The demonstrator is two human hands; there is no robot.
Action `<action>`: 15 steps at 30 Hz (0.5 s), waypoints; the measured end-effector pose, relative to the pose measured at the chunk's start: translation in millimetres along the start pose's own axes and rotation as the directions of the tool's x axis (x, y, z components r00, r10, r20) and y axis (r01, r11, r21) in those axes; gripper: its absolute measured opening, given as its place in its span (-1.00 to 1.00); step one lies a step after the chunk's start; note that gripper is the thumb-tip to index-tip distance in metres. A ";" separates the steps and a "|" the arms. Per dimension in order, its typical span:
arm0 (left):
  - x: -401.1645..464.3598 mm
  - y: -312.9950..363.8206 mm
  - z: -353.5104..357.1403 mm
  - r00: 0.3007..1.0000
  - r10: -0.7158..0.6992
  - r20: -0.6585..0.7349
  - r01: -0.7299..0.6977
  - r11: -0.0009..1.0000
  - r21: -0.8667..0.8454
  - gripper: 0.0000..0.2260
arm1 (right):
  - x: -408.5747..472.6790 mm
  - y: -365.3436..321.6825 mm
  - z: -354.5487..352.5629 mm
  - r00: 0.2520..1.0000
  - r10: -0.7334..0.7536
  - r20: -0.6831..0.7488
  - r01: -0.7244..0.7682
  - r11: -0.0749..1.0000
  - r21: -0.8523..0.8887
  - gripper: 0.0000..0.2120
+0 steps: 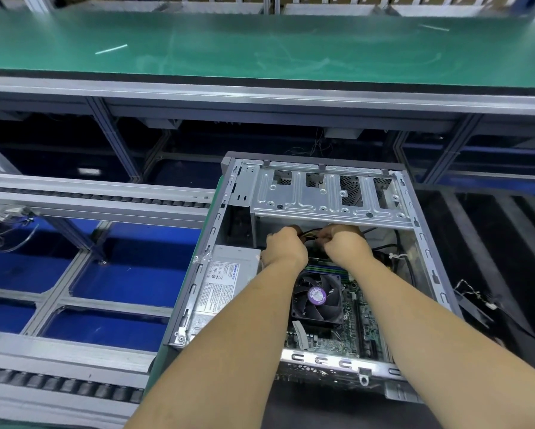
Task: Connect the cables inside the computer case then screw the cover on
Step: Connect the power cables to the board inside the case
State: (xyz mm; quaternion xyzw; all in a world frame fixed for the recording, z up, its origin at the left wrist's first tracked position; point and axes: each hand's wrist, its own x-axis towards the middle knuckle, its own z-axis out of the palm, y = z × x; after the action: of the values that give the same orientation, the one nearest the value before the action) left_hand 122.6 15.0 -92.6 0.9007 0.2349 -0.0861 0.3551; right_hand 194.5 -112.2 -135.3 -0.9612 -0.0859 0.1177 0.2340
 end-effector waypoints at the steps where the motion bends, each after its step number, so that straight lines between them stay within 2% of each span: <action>1: -0.3 0.3 0.2 1.000 -0.002 0.000 0.002 1.000 -0.003 -0.84 | -0.4 -0.6 -1.3 1.000 -0.017 0.012 0.018 0.999 -0.041 -0.76; 7: -4.4 -1.2 -0.1 1.000 -0.007 0.001 0.007 0.998 -0.057 -0.87 | -10.4 -14.2 -5.9 0.998 -0.045 0.037 0.052 0.974 -0.220 -0.78; 10: -6.5 -2.1 -1.2 1.000 -0.001 0.007 0.002 0.998 -0.067 -0.89 | -17.3 -20.1 -4.5 0.999 -0.051 0.010 0.051 0.968 -0.244 -0.90; 15: -7.1 -2.5 -1.2 1.000 -0.007 0.007 0.007 0.996 -0.083 -0.82 | -21.7 -30.2 -2.1 0.999 -0.051 0.002 0.050 0.977 -0.209 -0.89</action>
State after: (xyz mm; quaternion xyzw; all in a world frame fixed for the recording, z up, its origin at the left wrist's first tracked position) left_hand 115.1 14.8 -90.9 0.8840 0.2402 -0.0807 0.3929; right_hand 170.9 -91.4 -115.3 -0.9782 -0.1217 0.1004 0.1347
